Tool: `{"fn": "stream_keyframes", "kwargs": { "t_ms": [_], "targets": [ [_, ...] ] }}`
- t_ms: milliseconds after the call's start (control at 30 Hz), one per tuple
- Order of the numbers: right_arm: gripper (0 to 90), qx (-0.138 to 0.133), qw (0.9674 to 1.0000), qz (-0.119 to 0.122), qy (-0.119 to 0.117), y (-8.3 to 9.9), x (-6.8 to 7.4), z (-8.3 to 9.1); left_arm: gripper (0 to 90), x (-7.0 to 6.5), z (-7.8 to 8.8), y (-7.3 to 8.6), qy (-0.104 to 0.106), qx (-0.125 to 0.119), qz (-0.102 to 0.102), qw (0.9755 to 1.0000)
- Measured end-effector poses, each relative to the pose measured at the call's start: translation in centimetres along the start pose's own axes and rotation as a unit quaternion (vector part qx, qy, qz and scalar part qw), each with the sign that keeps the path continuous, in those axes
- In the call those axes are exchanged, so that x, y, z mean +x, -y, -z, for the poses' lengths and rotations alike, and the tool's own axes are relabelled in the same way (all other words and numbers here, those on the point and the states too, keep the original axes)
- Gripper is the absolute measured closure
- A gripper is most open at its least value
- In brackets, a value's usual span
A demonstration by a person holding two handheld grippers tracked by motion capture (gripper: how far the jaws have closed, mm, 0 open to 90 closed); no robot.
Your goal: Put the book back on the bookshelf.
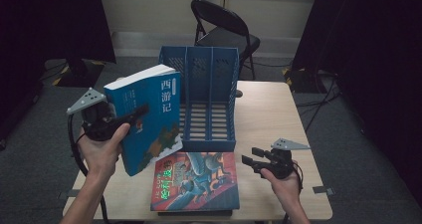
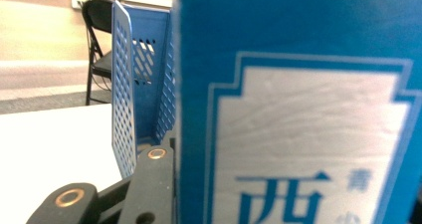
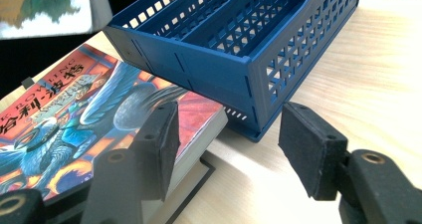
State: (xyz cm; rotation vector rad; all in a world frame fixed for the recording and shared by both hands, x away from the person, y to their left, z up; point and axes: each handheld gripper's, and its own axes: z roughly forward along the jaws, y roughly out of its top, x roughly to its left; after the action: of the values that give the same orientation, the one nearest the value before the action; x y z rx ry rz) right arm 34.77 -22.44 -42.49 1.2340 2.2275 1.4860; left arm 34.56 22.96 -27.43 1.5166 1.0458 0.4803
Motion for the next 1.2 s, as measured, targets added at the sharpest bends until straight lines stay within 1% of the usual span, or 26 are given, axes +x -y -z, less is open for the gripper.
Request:
{"fn": "stream_keyframes", "kwargs": {
  "t_ms": [67,100,133,167,300,333,400,433,467,500,533,567,600,633,667,700,733,767,800,833,933,967,1000,1033,1133,1200],
  "targets": [
    [41.2,0.0,1.0,0.001,-0.001,0.0,0.0,0.0,61.9,0.2,-0.5,-0.6,-0.001,0.0,0.011,0.9999],
    [41.2,0.0,1.0,0.002,-0.002,0.1,0.0,0.0,61.9,0.3,-1.0,-1.0,-0.008,0.001,0.008,0.9999],
    [41.2,0.0,1.0,0.002,-0.002,0.1,0.0,0.0,61.9,0.3,-1.0,-1.0,-0.008,0.001,0.008,0.9999],
    [41.1,0.0,1.0,0.002,-0.002,0.1,0.0,0.0,61.9,0.4,-1.6,-1.5,-0.018,0.0,0.001,0.9998],
    [41.1,0.0,1.0,0.002,-0.002,0.1,0.0,0.0,61.9,0.6,-2.3,-2.2,-0.026,0.001,0.004,0.9996],
    [41.1,0.001,1.0,0.001,-0.002,0.1,0.0,0.0,61.9,0.7,-2.6,-2.4,-0.029,0.002,0.008,0.9996],
    [41.3,0.002,1.0,0.0,-0.003,0.1,0.0,-0.1,61.9,0.8,-3.4,-2.7,-0.039,0.004,0.004,0.9992],
    [41.3,0.002,1.0,0.0,-0.003,0.1,0.0,-0.1,61.9,0.8,-3.4,-2.7,-0.039,0.004,0.004,0.9992],
    [41.3,0.003,1.0,0.002,-0.003,0.1,0.0,-0.2,61.8,0.8,-3.8,-2.9,-0.045,0.007,0.003,0.999],
    [41.3,0.004,1.0,0.002,-0.003,0.1,0.0,-0.2,61.8,1.0,-4.4,-3.1,-0.059,0.012,0.005,0.9982],
    [41.3,0.004,1.0,0.002,-0.003,0.1,0.0,-0.2,61.9,1.0,-4.4,-3.1,-0.059,0.012,0.005,0.9982],
    [41.3,0.007,1.0,0.003,-0.003,0.2,0.1,-0.3,61.9,1.2,-4.9,-3.0,-0.065,0.014,0.012,0.9977],
    [41.3,0.007,1.0,0.003,-0.003,0.2,0.1,-0.3,61.9,1.2,-4.9,-3.0,-0.065,0.014,0.012,0.9977],
    [41.3,0.009,0.9999,0.007,0.0,0.3,0.1,-0.3,61.8,1.5,-5.5,-3.0,-0.071,0.02,0.021,0.997],
    [41.3,0.009,0.9999,0.007,0.0,0.3,0.1,-0.3,61.9,1.5,-5.5,-3.0,-0.071,0.02,0.021,0.997],
    [41.8,0.013,0.9999,0.009,0.0,0.3,0.1,-0.4,61.9,1.6,-6.1,-2.9,-0.075,0.025,0.017,0.9967],
    [41.8,0.013,0.9999,0.009,0.0,0.3,0.1,-0.4,61.8,1.6,-6.1,-2.9,-0.075,0.025,0.017,0.9967],
    [41.8,0.013,0.9999,0.01,0.0,0.4,0.2,-0.5,61.8,1.5,-6.7,-3.0,-0.079,0.032,0.014,0.9962],
    [41.8,0.013,0.9999,0.01,0.0,0.4,0.2,-0.5,61.8,1.5,-6.7,-3.0,-0.079,0.032,0.014,0.9962],
    [42.1,0.014,0.9999,0.01,-0.001,0.3,0.2,-0.5,61.9,1.5,-7.2,-3.1,-0.083,0.035,0.02,0.9958],
    [42.1,0.014,0.9999,0.01,-0.001,0.3,0.1,-0.5,61.9,1.6,-7.7,-3.4,-0.084,0.036,0.024,0.9955],
    [42.1,0.014,0.9999,0.009,-0.001,0.3,0.1,-0.5,61.9,1.7,-8.1,-3.7,-0.088,0.044,0.023,0.9949],
    [42.0,0.014,0.9999,0.009,-0.002,0.3,0.1,-0.4,61.9,1.8,-8.4,-3.8,-0.091,0.046,0.027,0.9944],
    [42.1,0.012,0.9999,0.009,-0.002,0.3,0.0,-0.3,61.9,1.8,-9.0,-4.0,-0.106,0.048,0.034,0.9927],
    [42.2,0.01,0.9999,0.007,-0.002,0.3,-0.1,-0.2,61.9,2.0,-9.3,-4.1,-0.11,0.049,0.032,0.9922],
    [42.2,0.01,0.9999,0.004,0.001,0.4,-0.4,-0.1,61.9,2.0,-9.7,-4.0,-0.118,0.054,0.028,0.9912]
  ]
}}
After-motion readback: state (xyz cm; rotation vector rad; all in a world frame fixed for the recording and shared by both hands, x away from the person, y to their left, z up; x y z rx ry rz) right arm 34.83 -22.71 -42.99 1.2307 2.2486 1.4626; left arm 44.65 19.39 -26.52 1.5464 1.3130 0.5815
